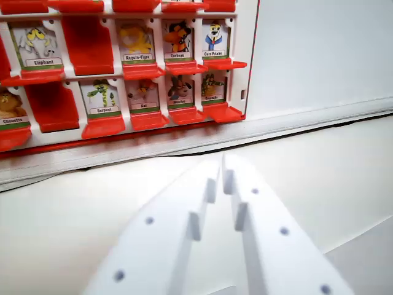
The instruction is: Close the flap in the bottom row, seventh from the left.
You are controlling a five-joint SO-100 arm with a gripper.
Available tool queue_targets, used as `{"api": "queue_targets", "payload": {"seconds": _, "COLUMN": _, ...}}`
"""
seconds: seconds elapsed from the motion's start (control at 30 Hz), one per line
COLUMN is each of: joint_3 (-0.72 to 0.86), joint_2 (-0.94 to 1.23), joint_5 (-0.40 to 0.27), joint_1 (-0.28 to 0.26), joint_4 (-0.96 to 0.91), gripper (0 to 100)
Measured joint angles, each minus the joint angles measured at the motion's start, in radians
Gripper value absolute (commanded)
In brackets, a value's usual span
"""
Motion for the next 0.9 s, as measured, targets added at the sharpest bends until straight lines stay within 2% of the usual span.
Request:
{"api": "queue_targets", "payload": {"seconds": 0.17, "joint_3": 0.126, "joint_2": -0.092, "joint_5": -0.077, "joint_1": 0.029, "joint_4": -0.230, "gripper": 0}}
{"api": "queue_targets", "payload": {"seconds": 0.33, "joint_3": 0.150, "joint_2": -0.221, "joint_5": -0.120, "joint_1": 0.048, "joint_4": -0.393, "gripper": 0}}
{"api": "queue_targets", "payload": {"seconds": 0.63, "joint_3": 0.129, "joint_2": -0.520, "joint_5": -0.129, "joint_1": 0.046, "joint_4": -0.583, "gripper": 0}}
{"api": "queue_targets", "payload": {"seconds": 0.9, "joint_3": -0.009, "joint_2": -0.706, "joint_5": -0.095, "joint_1": 0.040, "joint_4": -0.621, "gripper": 0}}
